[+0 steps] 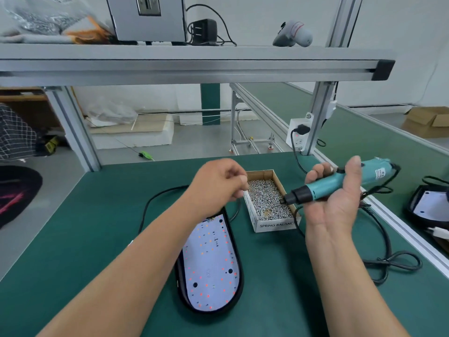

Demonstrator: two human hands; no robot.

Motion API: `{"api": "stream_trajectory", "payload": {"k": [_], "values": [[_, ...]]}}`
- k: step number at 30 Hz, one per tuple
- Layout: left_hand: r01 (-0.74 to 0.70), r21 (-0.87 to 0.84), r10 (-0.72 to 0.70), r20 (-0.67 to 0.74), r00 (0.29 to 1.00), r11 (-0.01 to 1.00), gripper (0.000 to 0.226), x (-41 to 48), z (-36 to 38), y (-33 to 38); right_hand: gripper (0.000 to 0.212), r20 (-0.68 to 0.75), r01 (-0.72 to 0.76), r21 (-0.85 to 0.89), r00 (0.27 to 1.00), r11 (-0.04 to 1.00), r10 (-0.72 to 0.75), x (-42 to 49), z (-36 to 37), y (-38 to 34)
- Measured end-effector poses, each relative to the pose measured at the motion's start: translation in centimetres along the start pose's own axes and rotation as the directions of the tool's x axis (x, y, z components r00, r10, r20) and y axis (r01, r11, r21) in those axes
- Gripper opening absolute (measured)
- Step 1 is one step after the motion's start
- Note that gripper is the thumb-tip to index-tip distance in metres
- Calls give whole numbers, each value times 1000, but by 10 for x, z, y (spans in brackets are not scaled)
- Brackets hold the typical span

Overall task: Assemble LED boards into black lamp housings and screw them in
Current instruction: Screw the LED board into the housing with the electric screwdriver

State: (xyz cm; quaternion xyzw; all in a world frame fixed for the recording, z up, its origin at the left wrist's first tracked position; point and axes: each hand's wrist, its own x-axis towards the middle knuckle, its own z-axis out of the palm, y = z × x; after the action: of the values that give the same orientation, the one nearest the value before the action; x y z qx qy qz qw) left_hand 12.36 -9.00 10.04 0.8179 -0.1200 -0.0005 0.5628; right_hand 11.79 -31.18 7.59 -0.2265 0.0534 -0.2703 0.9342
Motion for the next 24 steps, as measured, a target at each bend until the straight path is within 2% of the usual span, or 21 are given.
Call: {"api": "stream_trajectory", "payload": {"k": [2,4,6,9,11,14,17,20,24], "values": [[136,-413,-126,51,991,900,4,-24,-19,1,36,41,-24,-9,999,1000,24,-3,2,2],[220,-640,-206,98,974,736,9,-49,-34,-3,34,85,-69,-27,994,997,71,-9,6,5],[278,-767,-261,148,954,579,16,-72,-44,-11,34,104,-105,-50,989,993,110,-16,10,9],[342,-868,-329,225,917,359,22,-101,-47,-23,34,132,-137,-81,980,987,147,-31,18,18],[362,-884,-340,257,905,295,28,-112,-44,-29,32,171,-168,-105,968,980,184,-44,23,24],[374,-864,-324,267,908,338,23,-121,-42,-33,32,242,-220,-136,938,966,247,-62,33,31],[380,-823,-303,268,915,422,18,-122,-41,-37,27,313,-191,-145,922,971,228,-73,44,32],[374,-764,-283,257,924,527,16,-123,-39,-40,23,377,-147,-169,904,975,202,-82,55,29],[346,-652,-275,213,938,675,19,-125,-32,-42,18,412,-174,-180,880,968,235,-87,55,34]]}}
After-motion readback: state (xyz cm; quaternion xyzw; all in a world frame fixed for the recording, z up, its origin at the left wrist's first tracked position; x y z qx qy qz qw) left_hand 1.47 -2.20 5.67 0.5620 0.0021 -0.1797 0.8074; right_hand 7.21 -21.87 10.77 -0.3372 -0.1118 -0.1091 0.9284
